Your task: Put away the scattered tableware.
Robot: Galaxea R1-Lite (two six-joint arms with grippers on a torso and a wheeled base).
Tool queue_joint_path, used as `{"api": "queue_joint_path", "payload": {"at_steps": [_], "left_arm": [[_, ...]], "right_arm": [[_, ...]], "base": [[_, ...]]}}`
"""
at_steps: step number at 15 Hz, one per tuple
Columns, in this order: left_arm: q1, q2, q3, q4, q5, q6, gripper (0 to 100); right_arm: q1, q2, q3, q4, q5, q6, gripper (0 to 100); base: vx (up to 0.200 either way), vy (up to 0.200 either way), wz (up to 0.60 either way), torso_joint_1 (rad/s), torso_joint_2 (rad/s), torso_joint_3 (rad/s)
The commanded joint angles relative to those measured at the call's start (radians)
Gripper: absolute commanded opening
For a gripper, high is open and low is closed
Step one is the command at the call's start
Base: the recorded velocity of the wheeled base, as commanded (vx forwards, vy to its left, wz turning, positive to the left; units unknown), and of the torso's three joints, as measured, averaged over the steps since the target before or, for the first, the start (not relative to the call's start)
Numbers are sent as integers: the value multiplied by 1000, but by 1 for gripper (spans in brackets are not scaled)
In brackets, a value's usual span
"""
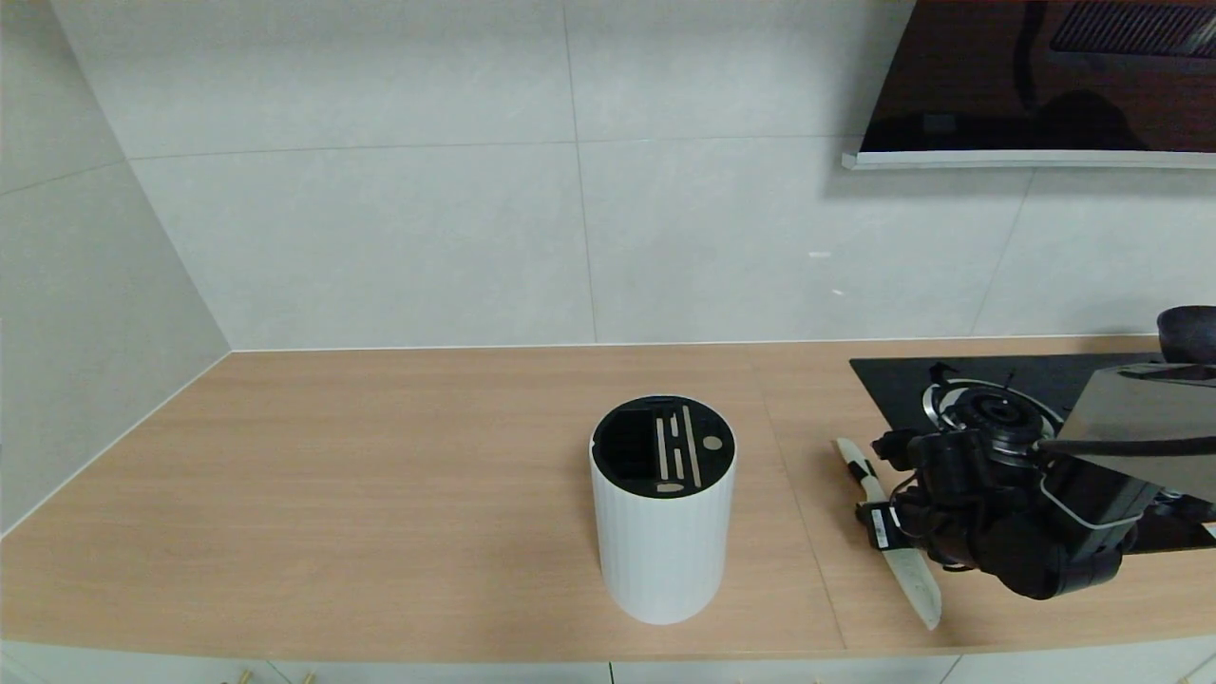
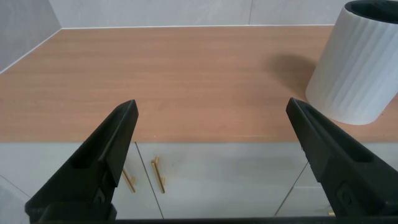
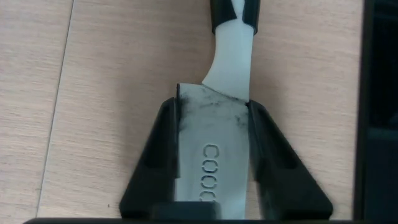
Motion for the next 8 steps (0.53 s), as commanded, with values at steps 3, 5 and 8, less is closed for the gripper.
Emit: {"api": "queue_joint_path", "payload": {"at_steps": [3, 5, 8], "left_arm": [[2, 0, 0, 0, 1, 0, 100], [2, 0, 0, 0, 1, 0, 100], [2, 0, 0, 0, 1, 0, 100]], "right_arm": [[2, -26, 6, -14, -3, 6, 0], [9, -95, 19, -13, -36, 17, 0], [30, -221, 58, -11, -42, 26, 0]], "base": [[0, 0, 0, 0, 0, 0], [0, 0, 0, 0, 0, 0], [0, 0, 0, 0, 0, 0]]}}
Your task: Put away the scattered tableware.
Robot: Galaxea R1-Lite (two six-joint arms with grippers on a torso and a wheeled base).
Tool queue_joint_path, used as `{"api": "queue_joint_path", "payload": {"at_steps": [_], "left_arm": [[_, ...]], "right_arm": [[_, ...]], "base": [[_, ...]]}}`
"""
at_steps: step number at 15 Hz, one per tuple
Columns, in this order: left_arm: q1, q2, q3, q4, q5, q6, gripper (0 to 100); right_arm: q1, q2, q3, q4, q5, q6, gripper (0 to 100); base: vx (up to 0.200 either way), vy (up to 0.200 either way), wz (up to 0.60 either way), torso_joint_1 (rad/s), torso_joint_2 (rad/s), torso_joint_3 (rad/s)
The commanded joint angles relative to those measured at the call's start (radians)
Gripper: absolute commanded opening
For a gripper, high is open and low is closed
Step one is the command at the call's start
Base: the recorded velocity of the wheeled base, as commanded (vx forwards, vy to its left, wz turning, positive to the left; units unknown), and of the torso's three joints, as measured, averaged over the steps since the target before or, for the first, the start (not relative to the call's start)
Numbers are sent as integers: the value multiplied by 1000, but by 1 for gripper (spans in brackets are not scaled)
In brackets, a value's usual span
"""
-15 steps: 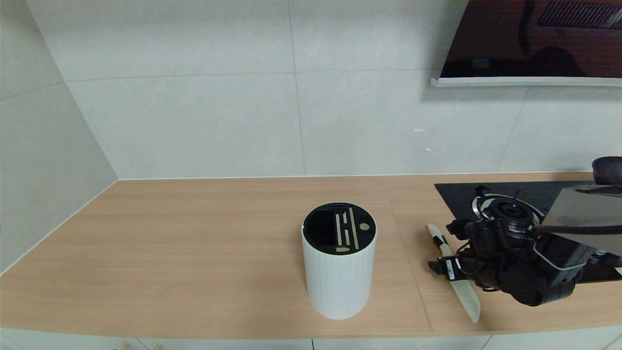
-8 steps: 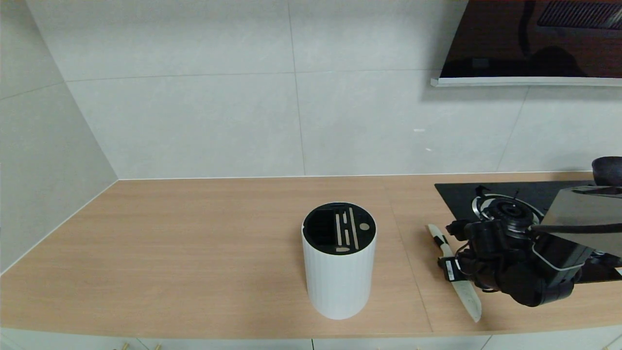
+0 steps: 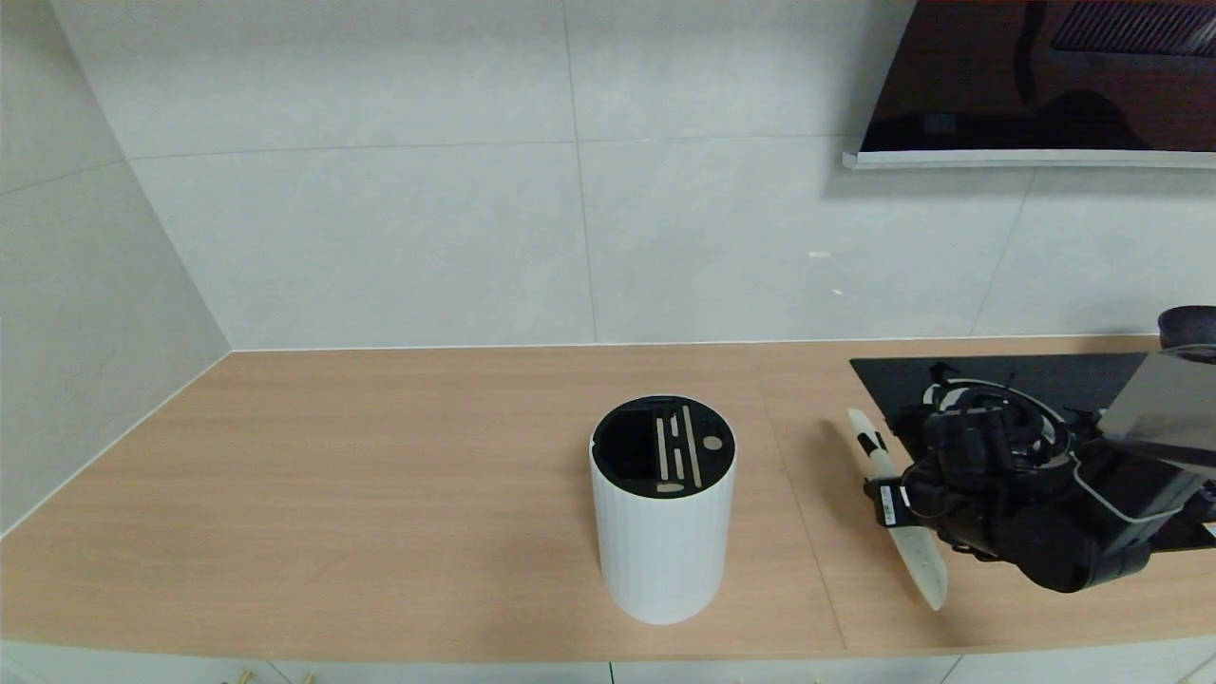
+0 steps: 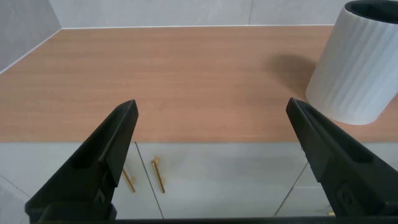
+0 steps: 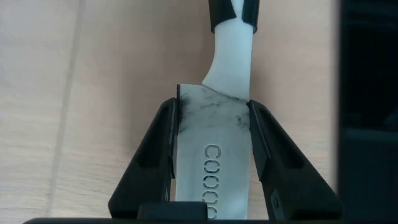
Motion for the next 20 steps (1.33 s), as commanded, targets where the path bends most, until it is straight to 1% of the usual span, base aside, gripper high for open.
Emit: {"api": "queue_joint_path", "payload": {"at_steps": [1, 3, 7, 8, 9, 10, 12, 14, 15, 16, 17, 18, 20], "left_arm": [[2, 0, 0, 0, 1, 0, 100], [0, 0, 0, 0, 1, 1, 100], [2, 0, 0, -4, 10, -2, 100], [0, 0, -3, -47, 21, -2, 100], [0, 0, -11, -89, 16, -2, 100], [2, 0, -20, -93, 11, 1, 100], [0, 10, -84, -21, -61, 4, 100], [-12, 97, -227, 154, -209, 4, 100], [-12, 151, -273, 175, -251, 4, 100], [-12, 241, -327, 171, -298, 4, 100], [-12, 275, -350, 169, -314, 4, 100], [-14, 422, -459, 163, -383, 4, 100], [-15, 559, -543, 134, -470, 4, 100]], "right_arm": [[28, -138, 35, 0, -2, 14, 0], [71, -233, 64, 0, -4, 26, 0], [119, -348, 92, 3, -8, 30, 0], [123, -379, 100, 5, -11, 30, 0], [129, -395, 101, 5, -11, 30, 0], [131, -405, 103, 5, -11, 30, 0], [136, -431, 103, 6, -11, 30, 0], [145, -471, 101, 6, -11, 30, 0], [154, -478, 101, 6, -11, 30, 0], [162, -484, 98, 6, -11, 28, 0], [163, -484, 95, 6, -11, 28, 0], [165, -481, 61, 8, -8, 28, 0], [179, -477, 18, 8, 4, 28, 0]], "base": [[0, 0, 0, 0, 0, 0], [0, 0, 0, 0, 0, 0], [0, 0, 0, 0, 0, 0], [0, 0, 0, 0, 0, 0], [0, 0, 0, 0, 0, 0], [0, 0, 0, 0, 0, 0], [0, 0, 0, 0, 0, 0], [0, 0, 0, 0, 0, 0], [0, 0, 0, 0, 0, 0], [0, 0, 0, 0, 0, 0], [0, 0, 0, 0, 0, 0], [0, 0, 0, 0, 0, 0], [0, 0, 0, 0, 0, 0]]}}
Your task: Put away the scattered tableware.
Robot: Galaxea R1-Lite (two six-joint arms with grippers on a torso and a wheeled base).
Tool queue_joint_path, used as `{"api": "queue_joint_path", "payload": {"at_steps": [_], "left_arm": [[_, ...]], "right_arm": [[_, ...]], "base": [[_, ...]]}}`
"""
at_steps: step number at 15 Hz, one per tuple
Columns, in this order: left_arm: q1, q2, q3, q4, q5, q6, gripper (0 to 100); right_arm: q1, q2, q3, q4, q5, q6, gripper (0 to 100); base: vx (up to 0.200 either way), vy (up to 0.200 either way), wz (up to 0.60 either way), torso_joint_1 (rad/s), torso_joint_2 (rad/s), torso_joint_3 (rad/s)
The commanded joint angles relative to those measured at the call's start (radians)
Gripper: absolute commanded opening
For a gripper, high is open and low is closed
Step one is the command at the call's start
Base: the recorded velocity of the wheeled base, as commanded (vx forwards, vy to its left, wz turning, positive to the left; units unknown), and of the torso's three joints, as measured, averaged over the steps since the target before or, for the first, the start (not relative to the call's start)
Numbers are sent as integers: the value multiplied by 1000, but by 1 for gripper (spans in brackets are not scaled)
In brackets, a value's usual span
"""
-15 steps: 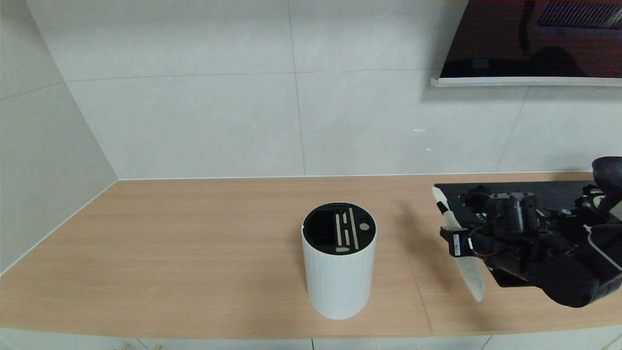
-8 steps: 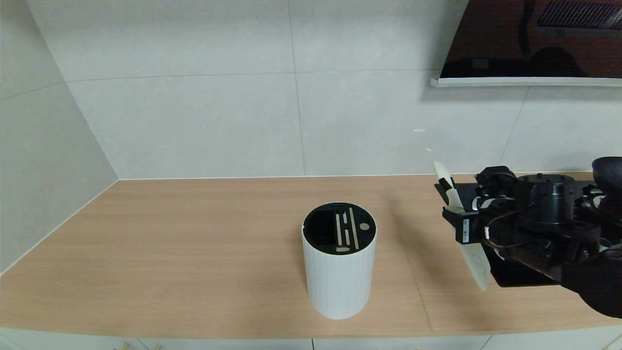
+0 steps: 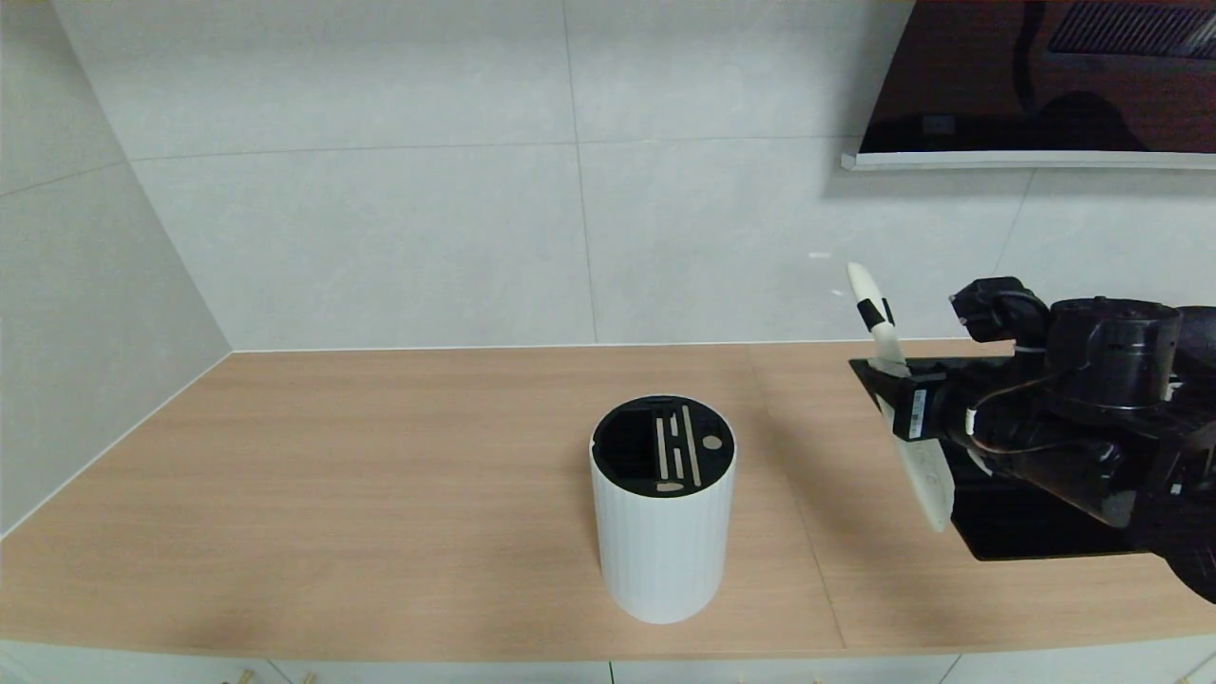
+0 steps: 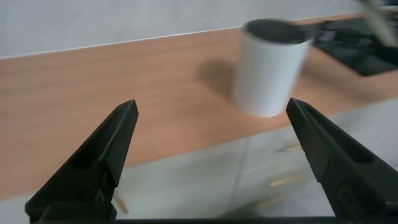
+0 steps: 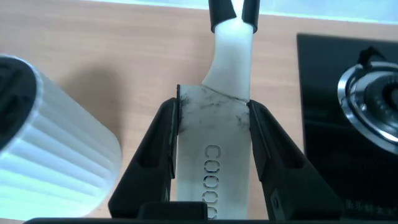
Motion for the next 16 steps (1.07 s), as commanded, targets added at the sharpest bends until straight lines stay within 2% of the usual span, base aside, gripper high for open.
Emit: {"api": "queue_joint_path", "payload": {"at_steps": [1, 3, 5, 6, 8, 9, 10, 11, 13, 14, 15, 16], "left_arm": [[-3, 308, -158, -54, -142, 0, 100], [-11, 444, -188, -145, -207, 0, 100], [-61, 582, -198, -294, -212, -14, 100], [-112, 650, -198, -376, -210, -51, 100], [-219, 776, -199, -554, -205, -189, 100], [-244, 814, -204, -607, -202, -223, 100], [-282, 900, -221, -731, -196, -276, 100], [-301, 949, -230, -797, -185, -302, 100], [-347, 1042, -234, -912, -112, -347, 100], [-371, 1079, -234, -967, -66, -377, 100], [-393, 1107, -234, -1010, -38, -428, 100], [-406, 1118, -234, -1030, -32, -459, 100]], "right_arm": [[25, 6, -61, 1, 4, -1, 0], [55, 14, -123, 42, 4, -2, 0], [97, 29, -190, 70, 4, -2, 0], [117, 42, -219, 71, 4, -2, 0], [152, 66, -288, 79, 3, -5, 0], [164, 72, -315, 97, 1, -5, 0], [193, 71, -338, 133, -2, -2, 0], [207, 66, -325, 133, -6, 1, 0], [215, 61, -305, 125, -6, -1, 0], [233, 54, -302, 122, -8, 1, 0], [250, 46, -290, 122, -8, -1, 0], [259, 38, -284, 122, -8, -2, 0]], "base": [[0, 0, 0, 0, 0, 0], [0, 0, 0, 0, 0, 0], [0, 0, 0, 0, 0, 0], [0, 0, 0, 0, 0, 0], [0, 0, 0, 0, 0, 0], [0, 0, 0, 0, 0, 0], [0, 0, 0, 0, 0, 0], [0, 0, 0, 0, 0, 0], [0, 0, 0, 0, 0, 0], [0, 0, 0, 0, 0, 0], [0, 0, 0, 0, 0, 0], [0, 0, 0, 0, 0, 0]]}}
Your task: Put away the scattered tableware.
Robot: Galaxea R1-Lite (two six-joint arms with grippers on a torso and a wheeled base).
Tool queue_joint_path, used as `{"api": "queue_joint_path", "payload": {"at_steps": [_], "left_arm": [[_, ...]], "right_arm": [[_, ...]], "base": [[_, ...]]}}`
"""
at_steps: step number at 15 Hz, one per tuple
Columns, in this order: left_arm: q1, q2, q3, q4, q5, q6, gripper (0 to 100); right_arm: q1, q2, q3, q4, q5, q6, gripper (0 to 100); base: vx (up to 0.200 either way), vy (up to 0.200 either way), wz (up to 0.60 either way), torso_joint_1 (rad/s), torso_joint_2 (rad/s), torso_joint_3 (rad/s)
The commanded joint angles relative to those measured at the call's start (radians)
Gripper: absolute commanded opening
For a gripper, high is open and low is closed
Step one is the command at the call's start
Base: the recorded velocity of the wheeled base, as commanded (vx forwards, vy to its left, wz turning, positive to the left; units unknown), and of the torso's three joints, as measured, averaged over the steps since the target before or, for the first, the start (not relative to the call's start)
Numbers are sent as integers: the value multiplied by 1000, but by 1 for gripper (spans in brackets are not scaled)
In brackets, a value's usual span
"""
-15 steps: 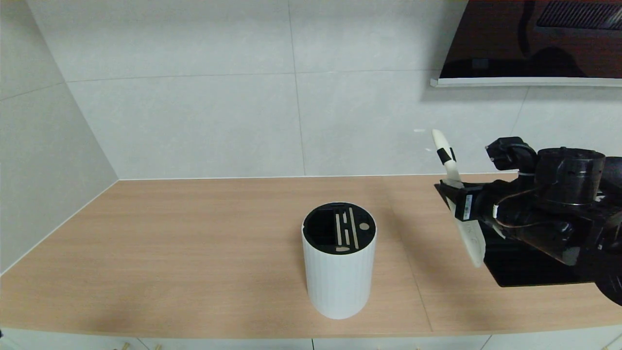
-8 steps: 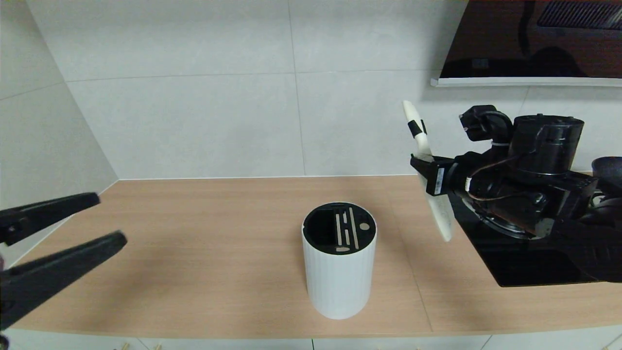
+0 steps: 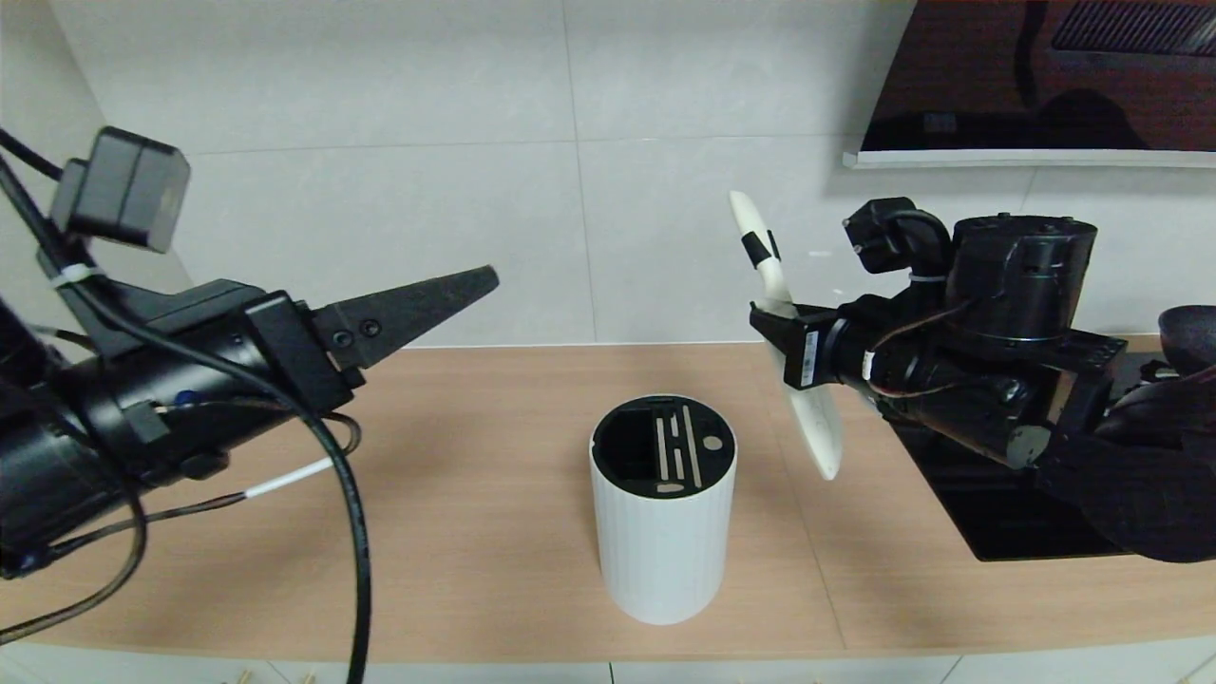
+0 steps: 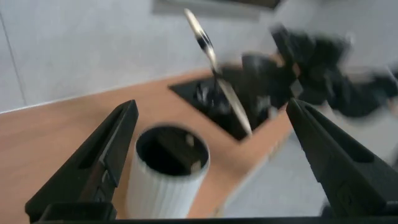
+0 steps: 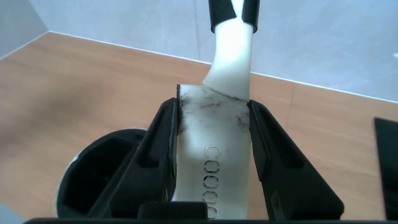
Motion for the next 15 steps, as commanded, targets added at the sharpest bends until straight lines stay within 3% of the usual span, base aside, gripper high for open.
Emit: {"api": "queue_joint_path", "payload": {"at_steps": [1, 3, 4, 5, 9, 12, 15], "left_arm": [[-57, 111, -7, -45, 10, -75, 100], [-89, 128, -16, -52, 10, -126, 100], [-112, 142, -17, -54, 10, -167, 100], [-127, 154, -17, -56, 11, -181, 100], [-149, 217, -16, -108, 27, -182, 100], [-201, 291, -16, -184, 100, -179, 100], [-210, 349, -16, -270, 143, -175, 100]], "right_arm": [[56, -27, 16, 0, -7, -1, 0], [93, -31, 21, 2, -25, -1, 0], [136, -24, 22, 2, -39, 1, 0], [158, -18, 24, 2, -42, 1, 0], [234, -11, 40, 2, -44, 22, 0], [287, 7, 44, 0, -45, 42, 0], [319, 22, 53, -1, -45, 70, 0]], "base": [[0, 0, 0, 0, 0, 0], [0, 0, 0, 0, 0, 0], [0, 0, 0, 0, 0, 0], [0, 0, 0, 0, 0, 0], [0, 0, 0, 0, 0, 0], [0, 0, 0, 0, 0, 0], [0, 0, 0, 0, 0, 0]]}}
